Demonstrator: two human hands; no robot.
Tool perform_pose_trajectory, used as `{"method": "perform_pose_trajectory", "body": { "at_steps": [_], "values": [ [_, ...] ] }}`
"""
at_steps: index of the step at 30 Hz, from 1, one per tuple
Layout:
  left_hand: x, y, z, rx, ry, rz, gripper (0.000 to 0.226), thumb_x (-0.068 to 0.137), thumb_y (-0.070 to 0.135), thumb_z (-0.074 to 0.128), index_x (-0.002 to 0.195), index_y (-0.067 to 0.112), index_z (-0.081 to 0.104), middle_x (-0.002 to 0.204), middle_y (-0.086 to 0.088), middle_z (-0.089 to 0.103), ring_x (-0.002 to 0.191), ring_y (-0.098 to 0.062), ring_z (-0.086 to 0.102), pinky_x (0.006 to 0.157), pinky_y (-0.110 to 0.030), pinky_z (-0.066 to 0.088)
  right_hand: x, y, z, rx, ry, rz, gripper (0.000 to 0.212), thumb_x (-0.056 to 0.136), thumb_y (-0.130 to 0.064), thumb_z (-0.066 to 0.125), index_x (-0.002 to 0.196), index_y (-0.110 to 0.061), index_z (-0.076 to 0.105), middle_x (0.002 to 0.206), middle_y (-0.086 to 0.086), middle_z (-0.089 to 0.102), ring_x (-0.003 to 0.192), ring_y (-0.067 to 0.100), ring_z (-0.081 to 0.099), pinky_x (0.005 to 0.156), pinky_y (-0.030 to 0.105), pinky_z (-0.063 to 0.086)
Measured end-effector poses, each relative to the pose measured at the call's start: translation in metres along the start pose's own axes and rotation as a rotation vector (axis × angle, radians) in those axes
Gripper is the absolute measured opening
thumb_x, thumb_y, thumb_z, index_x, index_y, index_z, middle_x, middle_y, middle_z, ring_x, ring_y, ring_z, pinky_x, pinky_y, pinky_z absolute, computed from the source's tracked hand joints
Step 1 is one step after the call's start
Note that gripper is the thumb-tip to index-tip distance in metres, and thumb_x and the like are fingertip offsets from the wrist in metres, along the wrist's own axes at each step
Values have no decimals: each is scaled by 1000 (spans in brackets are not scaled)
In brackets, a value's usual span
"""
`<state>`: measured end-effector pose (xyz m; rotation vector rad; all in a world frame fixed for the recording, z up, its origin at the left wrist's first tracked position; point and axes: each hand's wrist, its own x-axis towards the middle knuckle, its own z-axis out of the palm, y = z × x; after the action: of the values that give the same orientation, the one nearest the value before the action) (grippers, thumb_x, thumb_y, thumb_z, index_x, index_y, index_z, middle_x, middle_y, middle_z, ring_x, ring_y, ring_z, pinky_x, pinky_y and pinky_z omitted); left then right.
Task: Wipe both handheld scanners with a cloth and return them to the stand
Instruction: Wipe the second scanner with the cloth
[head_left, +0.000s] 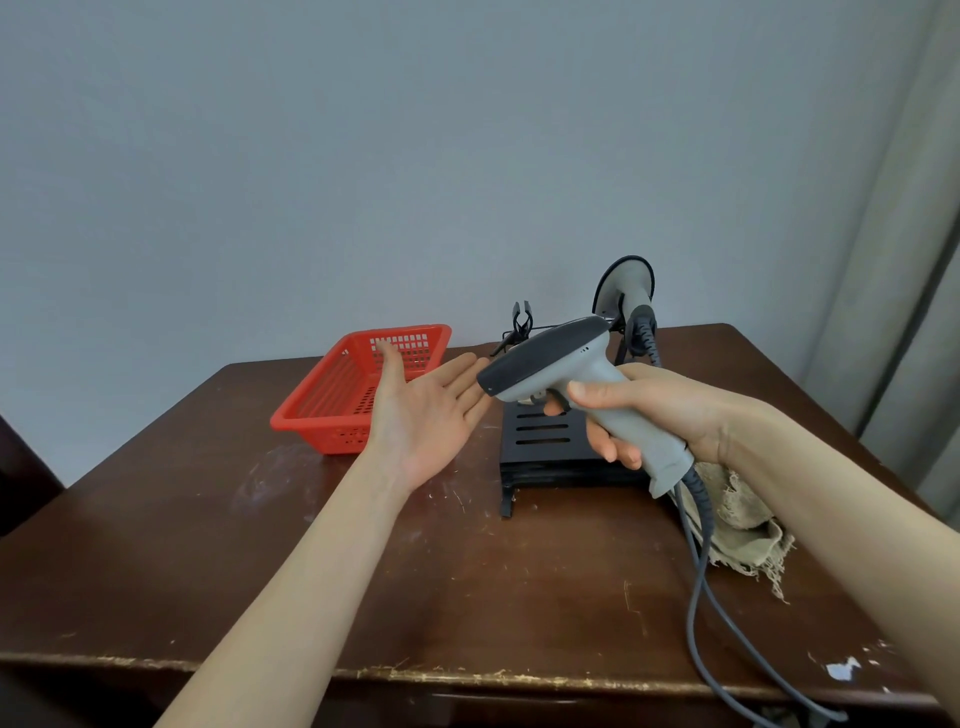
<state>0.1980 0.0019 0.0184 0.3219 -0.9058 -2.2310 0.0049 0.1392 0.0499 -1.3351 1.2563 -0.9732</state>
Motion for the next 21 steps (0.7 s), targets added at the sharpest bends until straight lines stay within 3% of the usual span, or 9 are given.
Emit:
{"method": "perform_pose_trajectory", "body": {
  "at_steps": [6, 21],
  "values": [
    [0, -1, 2, 14, 10, -11, 106, 80, 78, 28, 145, -6, 24, 145, -23, 41, 132, -35, 43, 115, -42, 27, 0, -1, 0, -32, 10, 29, 43, 76, -49, 62, 95, -10, 64, 53, 9, 55, 39, 15, 44, 45, 24, 41],
    [-1, 3, 7, 87, 56, -4, 105, 80, 78, 30, 144, -4, 28, 145, -20, 43, 133, -31, 44, 116, -40, 27, -6, -5, 2, -32, 36, 27, 46, 75, -50, 62, 96, -9, 62, 55, 9, 55, 39, 15, 43, 44, 24, 41]
  ]
}}
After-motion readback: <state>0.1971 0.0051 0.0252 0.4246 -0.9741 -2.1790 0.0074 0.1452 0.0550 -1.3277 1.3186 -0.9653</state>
